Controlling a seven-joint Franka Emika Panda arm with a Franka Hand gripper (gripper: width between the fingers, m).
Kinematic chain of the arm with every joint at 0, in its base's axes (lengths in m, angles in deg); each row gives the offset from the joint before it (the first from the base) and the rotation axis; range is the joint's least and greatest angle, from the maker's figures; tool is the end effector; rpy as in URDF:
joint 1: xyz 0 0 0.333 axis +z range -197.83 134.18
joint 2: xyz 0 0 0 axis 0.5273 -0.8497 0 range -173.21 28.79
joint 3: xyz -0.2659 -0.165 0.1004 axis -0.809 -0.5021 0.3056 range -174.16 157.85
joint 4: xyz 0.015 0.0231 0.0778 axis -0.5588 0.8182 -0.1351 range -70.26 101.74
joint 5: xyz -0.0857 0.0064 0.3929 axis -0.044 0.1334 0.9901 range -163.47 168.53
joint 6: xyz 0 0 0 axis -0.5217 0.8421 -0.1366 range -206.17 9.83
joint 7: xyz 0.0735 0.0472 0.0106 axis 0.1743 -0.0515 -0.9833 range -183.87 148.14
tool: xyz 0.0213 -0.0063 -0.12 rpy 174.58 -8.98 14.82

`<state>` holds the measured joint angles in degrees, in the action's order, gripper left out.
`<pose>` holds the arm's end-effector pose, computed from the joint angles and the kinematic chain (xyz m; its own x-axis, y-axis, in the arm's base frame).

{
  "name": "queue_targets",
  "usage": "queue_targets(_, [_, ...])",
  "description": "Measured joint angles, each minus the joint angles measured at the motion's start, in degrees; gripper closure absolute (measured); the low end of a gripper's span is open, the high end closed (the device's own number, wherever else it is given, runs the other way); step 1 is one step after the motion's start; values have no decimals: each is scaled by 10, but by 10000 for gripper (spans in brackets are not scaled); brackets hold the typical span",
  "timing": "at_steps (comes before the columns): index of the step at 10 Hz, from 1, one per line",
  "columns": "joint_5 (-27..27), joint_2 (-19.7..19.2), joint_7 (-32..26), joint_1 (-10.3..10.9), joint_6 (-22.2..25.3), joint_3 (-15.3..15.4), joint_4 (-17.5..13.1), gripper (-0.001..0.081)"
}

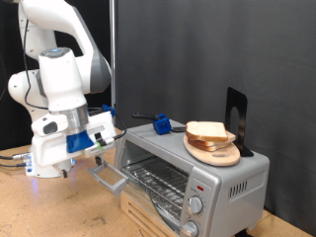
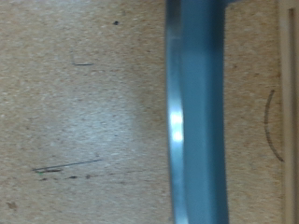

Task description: Make a piece of toast with the oven

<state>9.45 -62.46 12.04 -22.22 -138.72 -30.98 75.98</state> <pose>0.4306 -0.0980 0.3036 0.6591 -0.7518 0.0159 -0.7391 -0.6516 -0.1710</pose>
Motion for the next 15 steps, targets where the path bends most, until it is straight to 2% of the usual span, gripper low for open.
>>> queue_targets(2, [-13, -25, -4, -10, -27, -7, 0, 124])
queue_targets(5, [-19, -87, 1, -24, -88, -12, -4, 124])
queue_targets(8, [17, -165, 0, -25, -144, -9, -26, 124])
queue_targets(12, [84, -238, -41, -36, -171, 27, -54, 124])
queue_targets(15, [120, -245, -119, -71, -169, 53, -59, 124])
